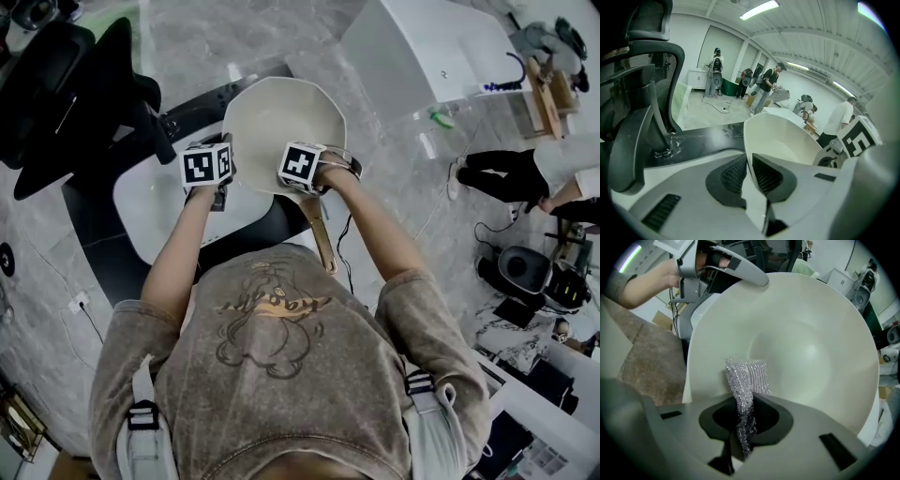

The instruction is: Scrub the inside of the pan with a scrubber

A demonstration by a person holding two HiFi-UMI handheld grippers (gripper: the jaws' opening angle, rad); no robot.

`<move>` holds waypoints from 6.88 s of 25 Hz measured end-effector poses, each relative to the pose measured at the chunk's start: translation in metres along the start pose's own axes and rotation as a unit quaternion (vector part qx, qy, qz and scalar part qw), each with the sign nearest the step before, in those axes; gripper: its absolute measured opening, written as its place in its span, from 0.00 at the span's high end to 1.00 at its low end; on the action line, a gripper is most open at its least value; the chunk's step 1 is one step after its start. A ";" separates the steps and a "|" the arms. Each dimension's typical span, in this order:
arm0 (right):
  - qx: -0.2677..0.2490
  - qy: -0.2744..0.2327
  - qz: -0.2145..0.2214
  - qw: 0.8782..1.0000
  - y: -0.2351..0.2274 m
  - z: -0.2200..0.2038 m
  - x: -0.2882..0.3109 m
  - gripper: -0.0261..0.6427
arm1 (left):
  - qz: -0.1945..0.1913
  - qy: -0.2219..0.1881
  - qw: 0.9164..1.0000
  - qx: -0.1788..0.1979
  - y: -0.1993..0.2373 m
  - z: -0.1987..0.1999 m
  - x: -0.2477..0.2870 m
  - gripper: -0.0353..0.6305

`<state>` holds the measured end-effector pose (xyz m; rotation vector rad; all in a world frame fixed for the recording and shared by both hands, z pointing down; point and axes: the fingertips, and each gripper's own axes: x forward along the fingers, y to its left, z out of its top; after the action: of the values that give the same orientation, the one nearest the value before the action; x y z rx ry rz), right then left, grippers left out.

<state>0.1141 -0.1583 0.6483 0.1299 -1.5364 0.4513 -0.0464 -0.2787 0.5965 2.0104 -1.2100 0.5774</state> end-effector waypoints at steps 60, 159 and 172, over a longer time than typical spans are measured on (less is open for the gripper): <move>0.119 -0.054 -0.063 0.989 -0.118 0.031 -0.004 0.85 | -0.016 0.006 1.000 0.001 0.000 0.000 0.002 0.88; 0.256 -0.648 -0.162 0.699 0.028 0.029 -0.219 0.85 | -0.084 -0.167 0.970 0.153 -0.091 0.032 -0.133 0.92; 0.221 -0.683 -0.222 0.659 0.049 0.019 -0.248 0.85 | -0.084 -0.248 0.955 0.143 -0.094 0.049 -0.162 0.92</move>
<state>0.0865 -0.1704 0.3965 1.4979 -2.7017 0.2826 -0.0371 -0.1948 0.4229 2.5797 -1.2716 0.1678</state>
